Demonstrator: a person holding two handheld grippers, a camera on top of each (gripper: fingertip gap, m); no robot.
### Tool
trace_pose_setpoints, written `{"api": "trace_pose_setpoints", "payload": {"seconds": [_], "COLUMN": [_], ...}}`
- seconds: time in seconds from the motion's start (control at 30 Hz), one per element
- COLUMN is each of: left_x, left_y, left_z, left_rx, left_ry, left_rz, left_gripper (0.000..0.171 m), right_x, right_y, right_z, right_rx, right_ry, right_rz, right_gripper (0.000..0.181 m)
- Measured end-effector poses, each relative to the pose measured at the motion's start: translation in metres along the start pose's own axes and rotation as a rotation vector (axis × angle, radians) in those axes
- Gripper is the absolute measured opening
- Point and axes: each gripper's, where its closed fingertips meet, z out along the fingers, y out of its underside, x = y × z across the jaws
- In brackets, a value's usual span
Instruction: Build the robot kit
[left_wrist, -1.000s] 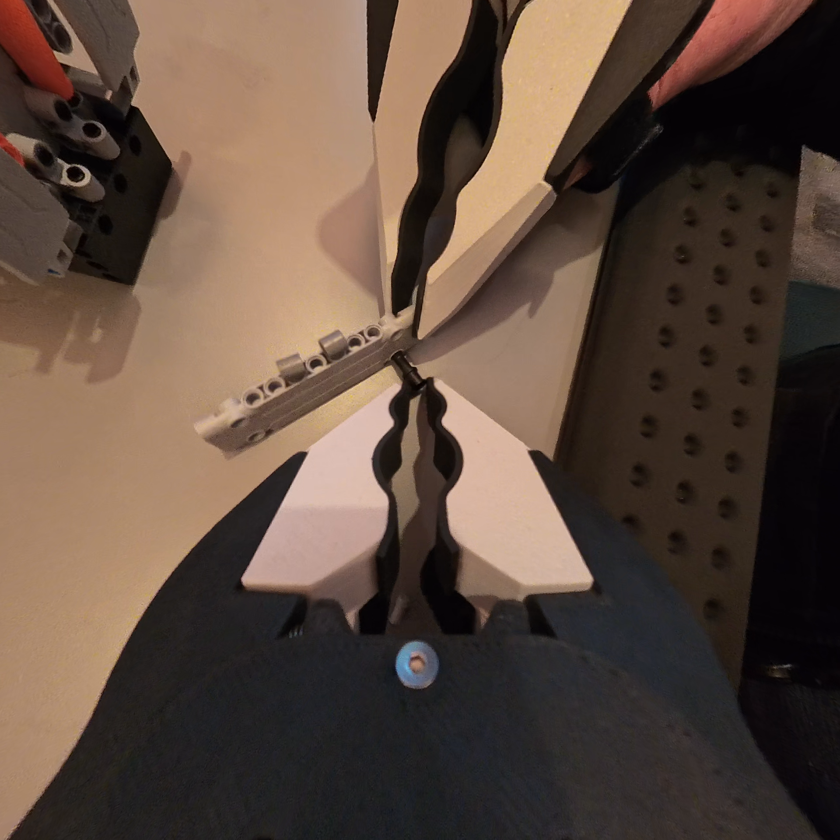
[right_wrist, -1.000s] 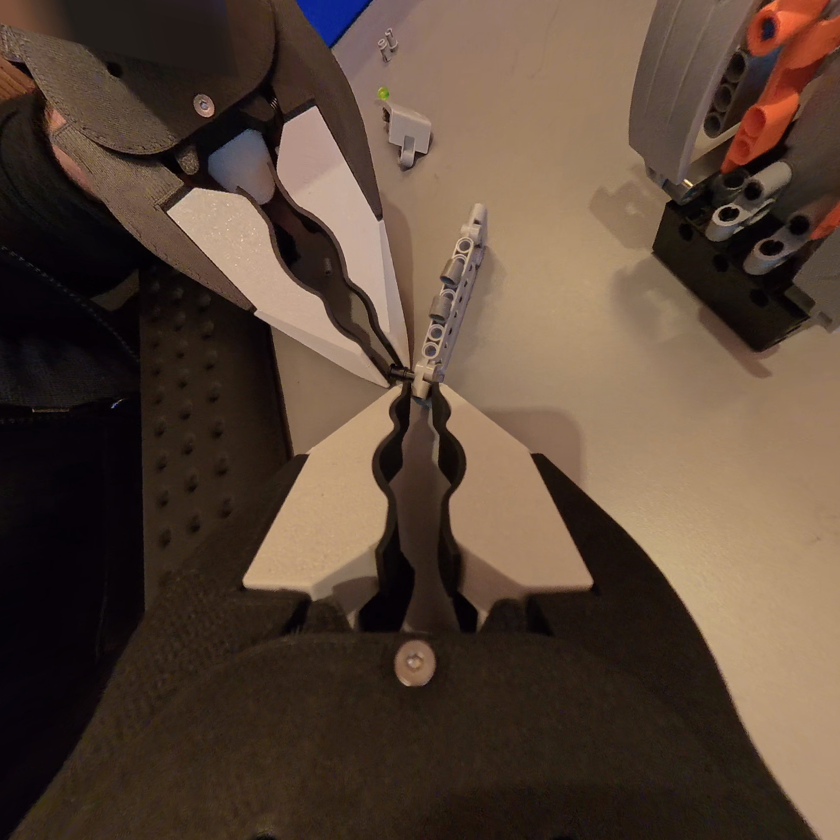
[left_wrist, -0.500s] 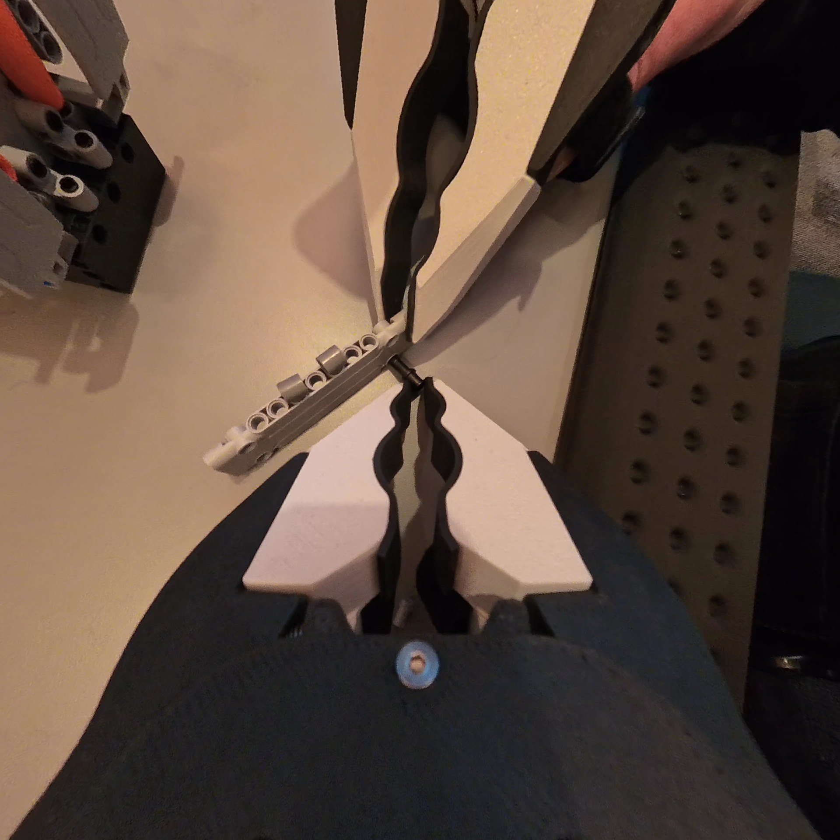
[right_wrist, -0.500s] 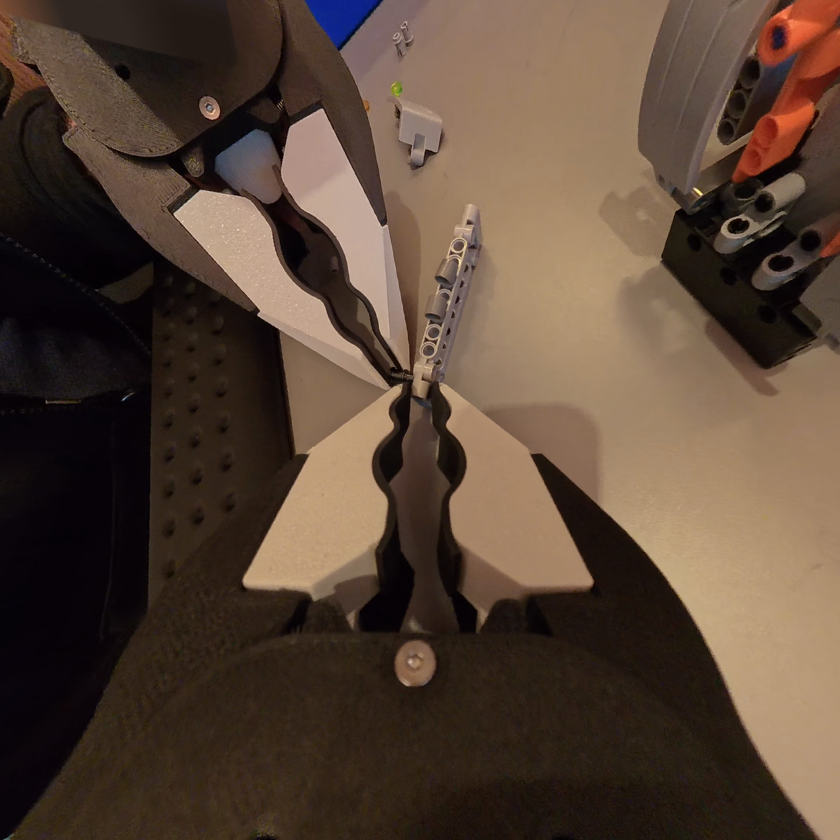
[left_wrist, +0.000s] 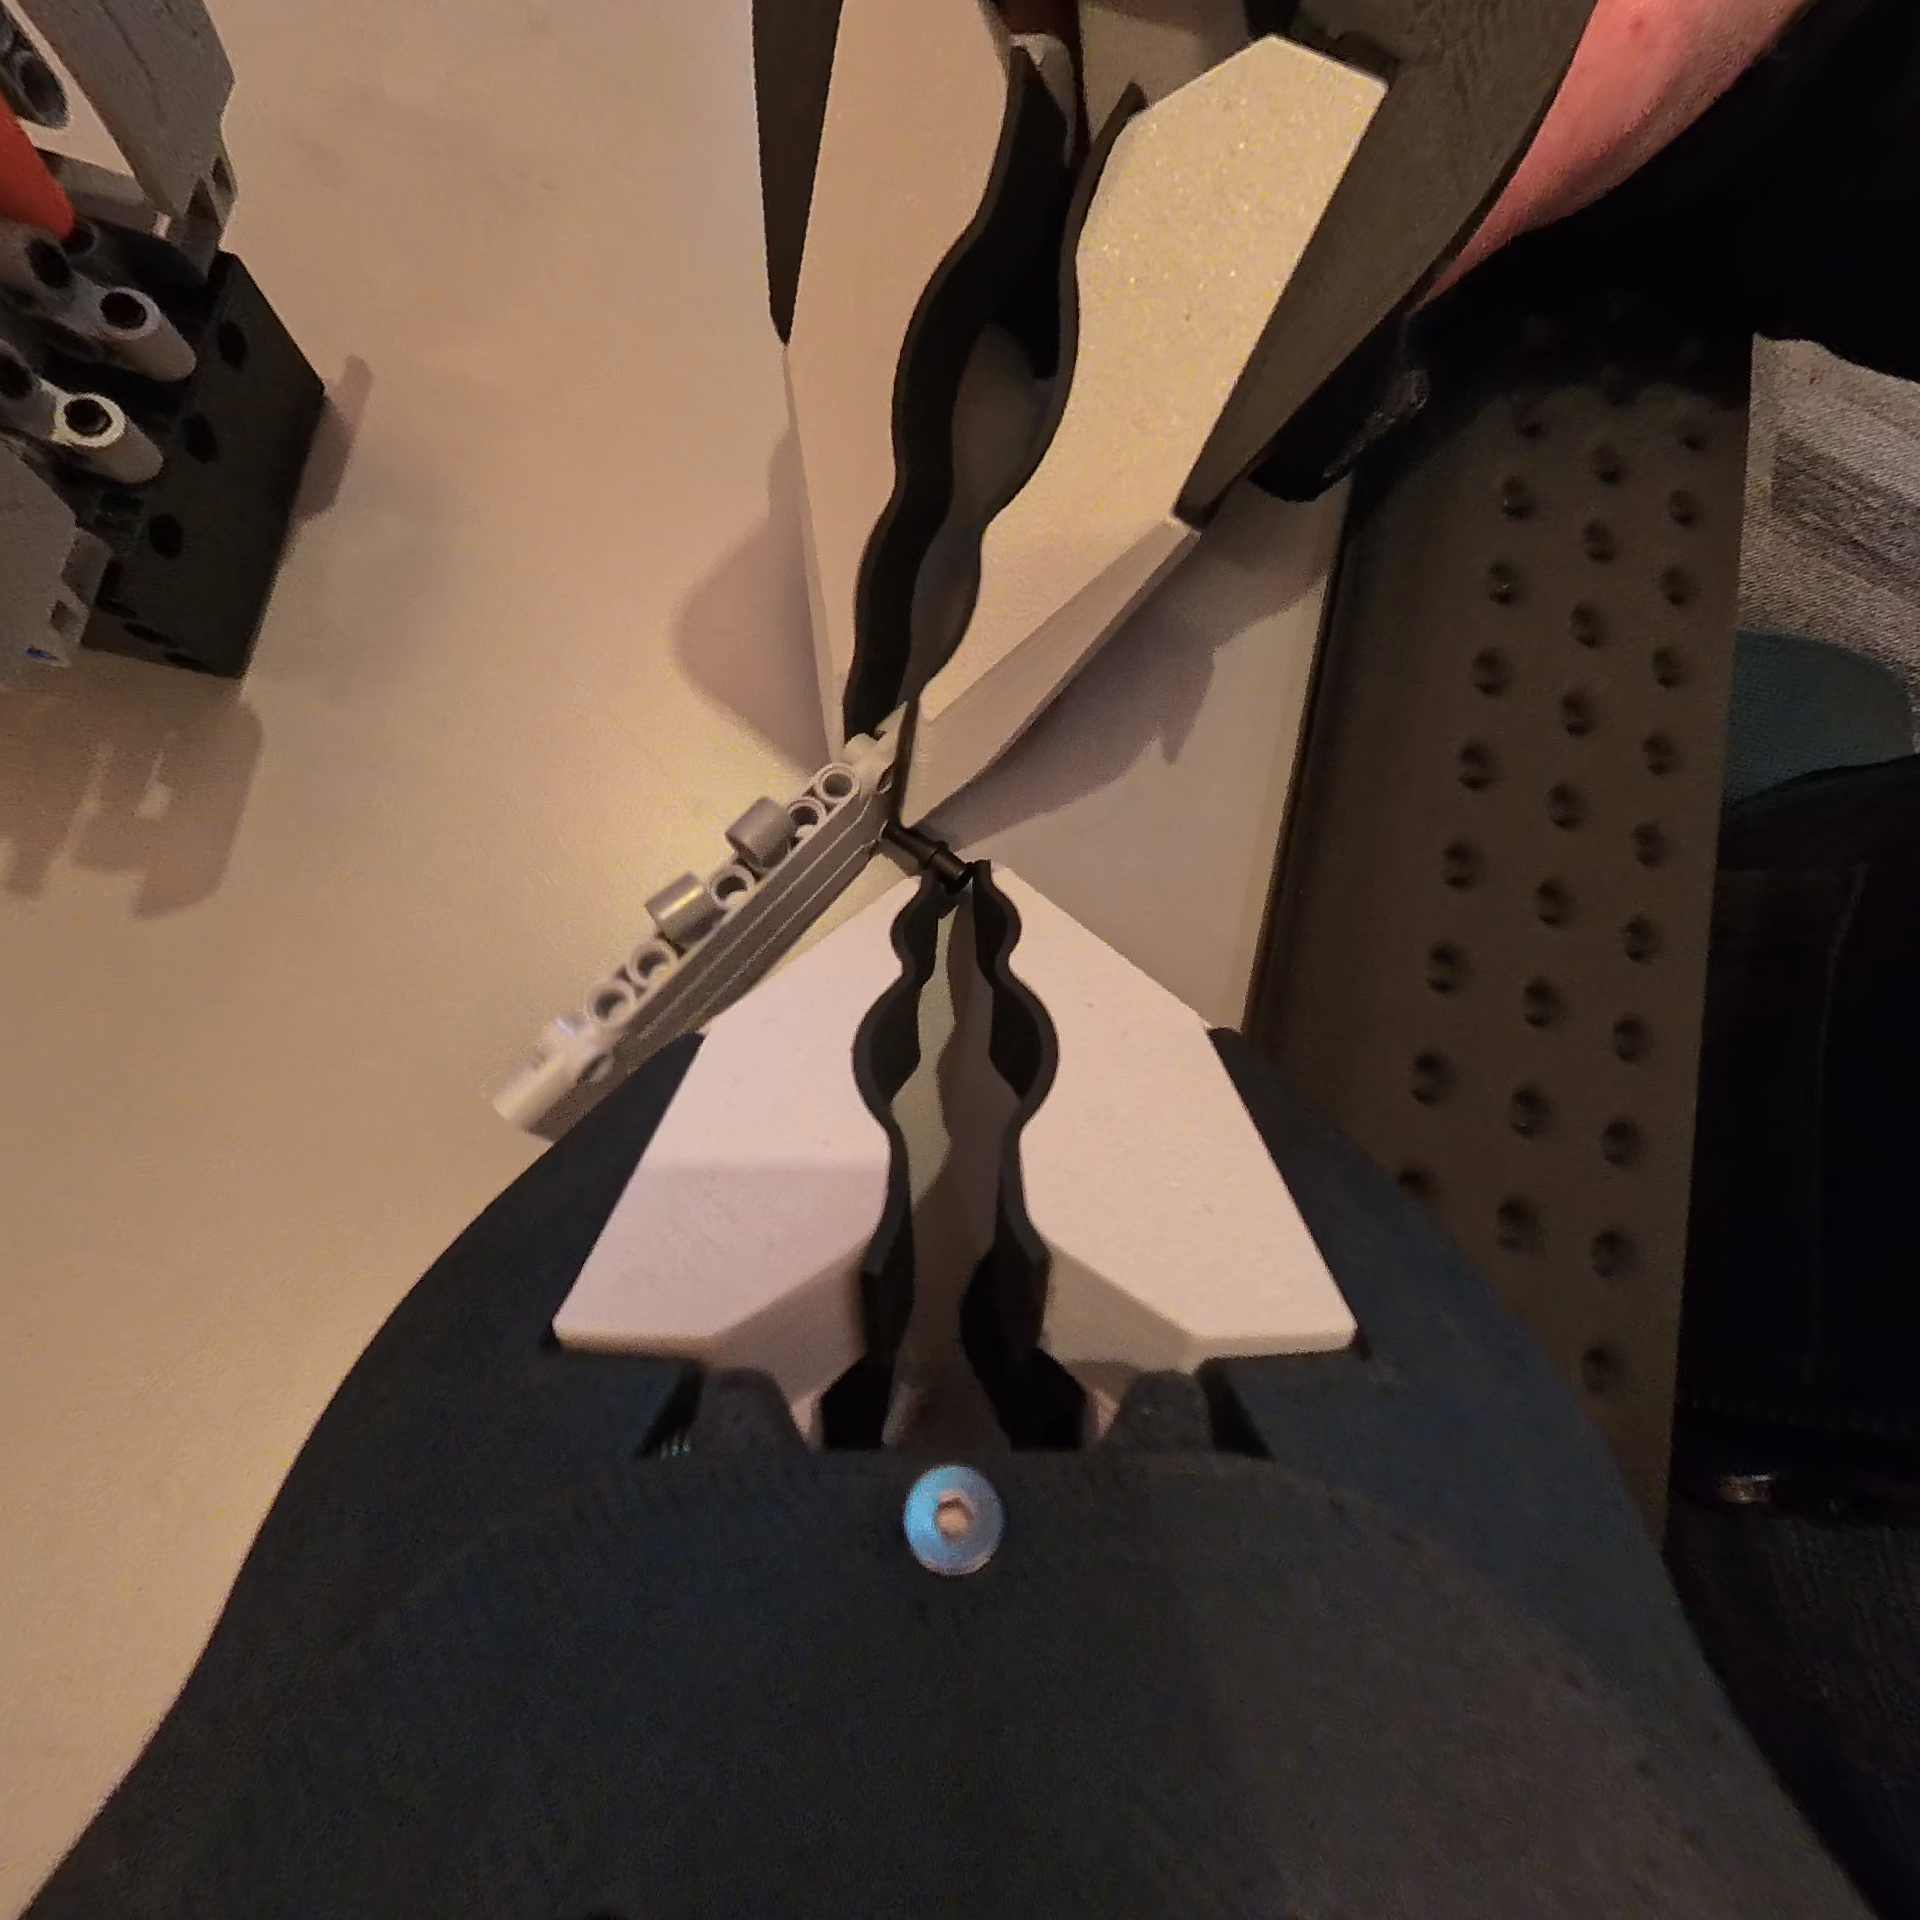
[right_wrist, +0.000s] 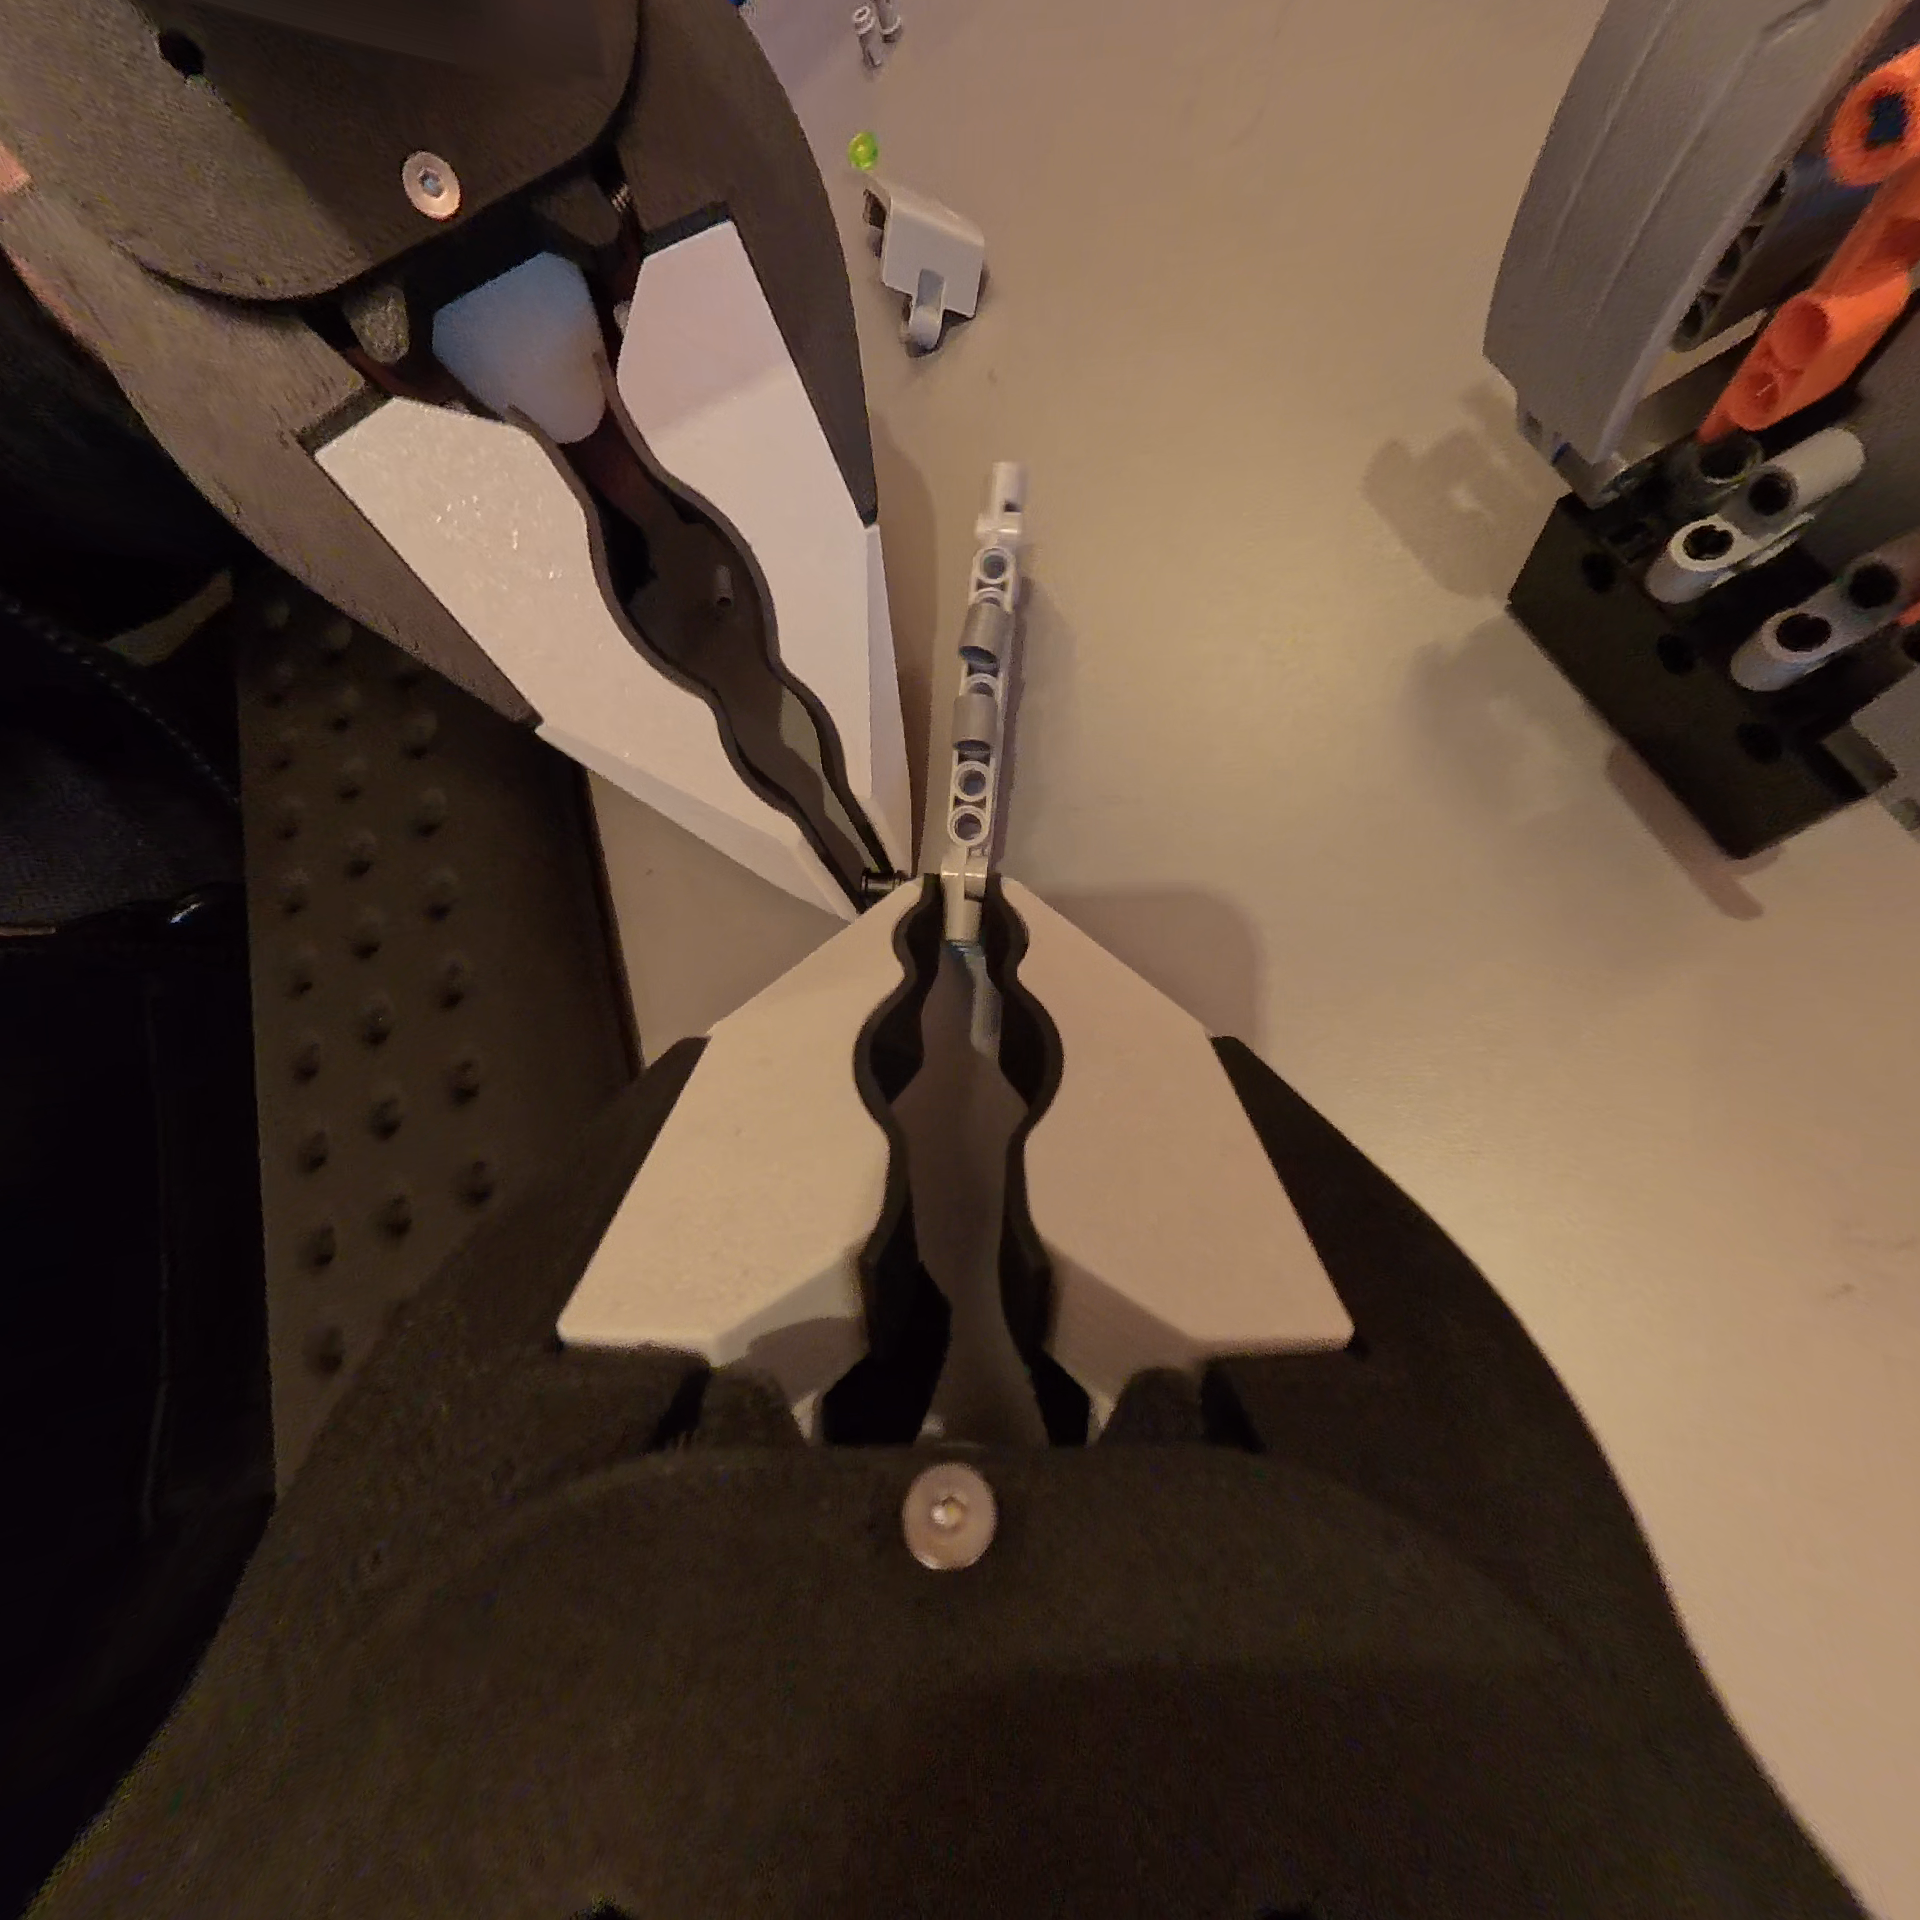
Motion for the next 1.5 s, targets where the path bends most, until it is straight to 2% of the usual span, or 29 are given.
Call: {"api": "trace_pose_setpoints", "payload": {"seconds": [0.33, 0.7, 1.07, 1.5], "left_x": [-0.002, -0.01, -0.011, -0.01], "left_y": [-0.004, -0.005, -0.005, -0.005], "left_z": [0.002, 0.003, 0.003, 0.003], "left_rx": [0.01, -0.002, 0.014, 0.019], "left_ry": [-0.054, -0.138, -0.116, -0.102], "left_rz": [0.021, 0.041, 0.027, 0.025], "left_gripper": [0.009, 0.003, 0.002, 0.003], "right_x": [0.006, 0.011, 0.011, 0.011], "right_y": [-0.001, -0.005, -0.005, -0.005], "right_z": [-0.002, -0.002, -0.001, -0.001], "right_rx": [0.012, 0.022, 0.043, 0.046], "right_ry": [0.06, 0.158, 0.059, 0.045], "right_rz": [0.034, 0.005, 0.06, 0.05], "right_gripper": [0.005, 0.005, 0.005, 0.005]}}
